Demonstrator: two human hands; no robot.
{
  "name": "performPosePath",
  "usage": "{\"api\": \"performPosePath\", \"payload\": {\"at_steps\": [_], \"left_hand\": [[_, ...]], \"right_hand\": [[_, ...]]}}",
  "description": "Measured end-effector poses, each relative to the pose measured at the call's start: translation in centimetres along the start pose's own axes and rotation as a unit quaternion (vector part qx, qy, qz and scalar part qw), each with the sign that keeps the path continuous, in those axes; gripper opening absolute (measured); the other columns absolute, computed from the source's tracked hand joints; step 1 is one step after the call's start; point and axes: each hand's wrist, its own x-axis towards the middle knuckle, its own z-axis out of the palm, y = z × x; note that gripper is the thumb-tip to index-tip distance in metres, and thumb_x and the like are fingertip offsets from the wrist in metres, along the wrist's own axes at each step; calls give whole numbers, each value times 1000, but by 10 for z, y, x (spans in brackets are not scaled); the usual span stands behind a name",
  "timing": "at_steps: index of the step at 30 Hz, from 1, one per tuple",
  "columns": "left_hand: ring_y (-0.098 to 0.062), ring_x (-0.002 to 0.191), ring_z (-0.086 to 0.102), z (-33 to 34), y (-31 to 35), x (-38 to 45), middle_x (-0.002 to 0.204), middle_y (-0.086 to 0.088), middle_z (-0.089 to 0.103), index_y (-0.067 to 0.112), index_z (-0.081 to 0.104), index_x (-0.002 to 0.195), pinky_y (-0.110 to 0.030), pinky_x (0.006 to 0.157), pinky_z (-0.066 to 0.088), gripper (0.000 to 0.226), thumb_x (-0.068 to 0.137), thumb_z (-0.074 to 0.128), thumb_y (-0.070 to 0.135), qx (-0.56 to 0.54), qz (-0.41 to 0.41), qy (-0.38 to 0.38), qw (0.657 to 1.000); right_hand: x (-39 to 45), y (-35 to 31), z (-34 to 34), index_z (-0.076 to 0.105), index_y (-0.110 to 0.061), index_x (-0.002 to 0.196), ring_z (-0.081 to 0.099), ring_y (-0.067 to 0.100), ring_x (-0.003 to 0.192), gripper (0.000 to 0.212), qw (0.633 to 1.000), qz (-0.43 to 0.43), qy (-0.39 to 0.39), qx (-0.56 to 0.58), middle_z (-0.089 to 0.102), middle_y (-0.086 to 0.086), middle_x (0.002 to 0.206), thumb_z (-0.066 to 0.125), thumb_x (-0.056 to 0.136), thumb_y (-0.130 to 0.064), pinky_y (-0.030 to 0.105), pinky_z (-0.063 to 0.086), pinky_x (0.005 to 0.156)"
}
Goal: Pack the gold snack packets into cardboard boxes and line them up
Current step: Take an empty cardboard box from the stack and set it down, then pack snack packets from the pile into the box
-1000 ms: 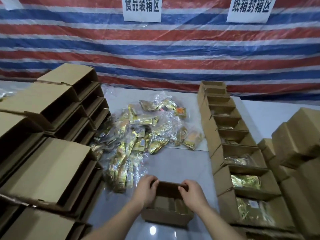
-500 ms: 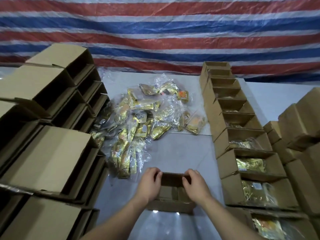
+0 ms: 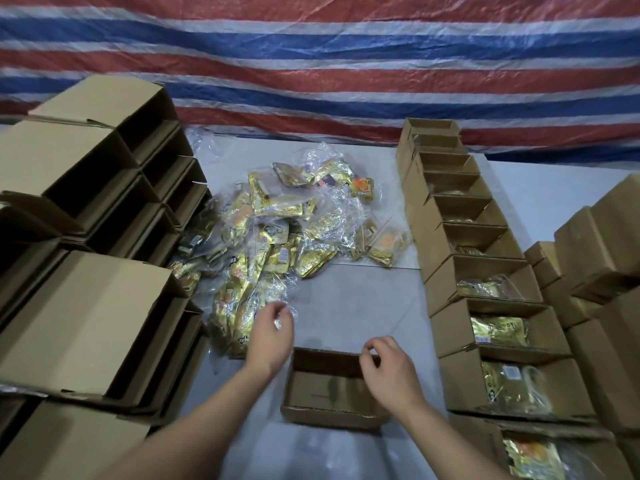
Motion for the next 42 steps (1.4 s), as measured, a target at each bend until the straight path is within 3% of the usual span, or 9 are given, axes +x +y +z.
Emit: {"api": "performPosePath", "payload": {"at_steps": [8,13,16,21,27,32,38,40,42], "left_hand": [[-35,116,53,-35,-18,89,129,-19,50,2,43,130,-46,94,46,48,94,54,32,294,-133,1,947],[-37,136,36,-30,-46,118,151,-25,26,-3,12,148,-47,105,42,79,96,50,43,411,-170,-55,894],[-38,142,26,-21,-58,130,155,-25,20,-2,9,150,-53,111,35,82,95,52,41,388,-184,-47,902],[-38,132,41,-24,-64,152,143,-26,39,-8,29,143,-46,109,40,93,78,76,41,357,-229,-38,905],[-36,139,29,-26,-65,145,150,-20,31,6,44,136,-50,114,30,66,88,61,47,423,-222,-29,878],[-36,101,60,-23,-62,135,115,-20,58,0,48,120,-46,85,55,45,92,61,34,271,-223,-33,936],[-36,113,58,-33,-47,125,125,-22,56,3,42,138,-42,92,50,48,95,56,21,156,-236,18,959],[-22,91,61,-38,-39,118,99,-14,58,7,45,136,-28,74,47,38,101,42,22,151,-218,46,963],[-7,64,44,-41,-24,110,71,1,42,16,57,106,-15,57,36,17,101,40,15,106,-177,95,974]], "right_hand": [[41,-19,-12,64,-22,113,56,12,106,38,1000,-5,8,4,59,-10,114,43,96,-49,30,45,94],[49,-21,-8,64,-24,108,56,11,106,41,999,7,-7,34,60,-11,111,40,92,-53,31,46,96],[50,-19,-4,63,-28,103,55,6,104,42,998,15,-14,56,59,-15,108,37,87,-58,28,45,95],[51,-19,-1,59,-35,92,55,0,100,35,997,26,-18,75,58,-19,101,38,83,-61,22,43,87],[54,-26,2,58,-35,87,57,0,98,16,996,25,-26,80,59,-17,98,49,94,-45,17,42,81],[54,-31,1,61,-28,85,58,2,94,20,995,27,-27,89,61,-13,95,50,96,-41,24,47,84],[52,-44,-3,54,-28,70,56,6,76,28,993,28,-27,111,59,-8,81,50,97,-35,24,45,72],[51,-50,-5,52,-28,67,52,5,68,30,992,27,-23,120,55,-8,74,51,96,-33,20,41,64],[51,-55,-7,47,-28,63,46,3,60,34,990,19,-16,138,48,-10,66,52,96,-28,15,35,57]]}}
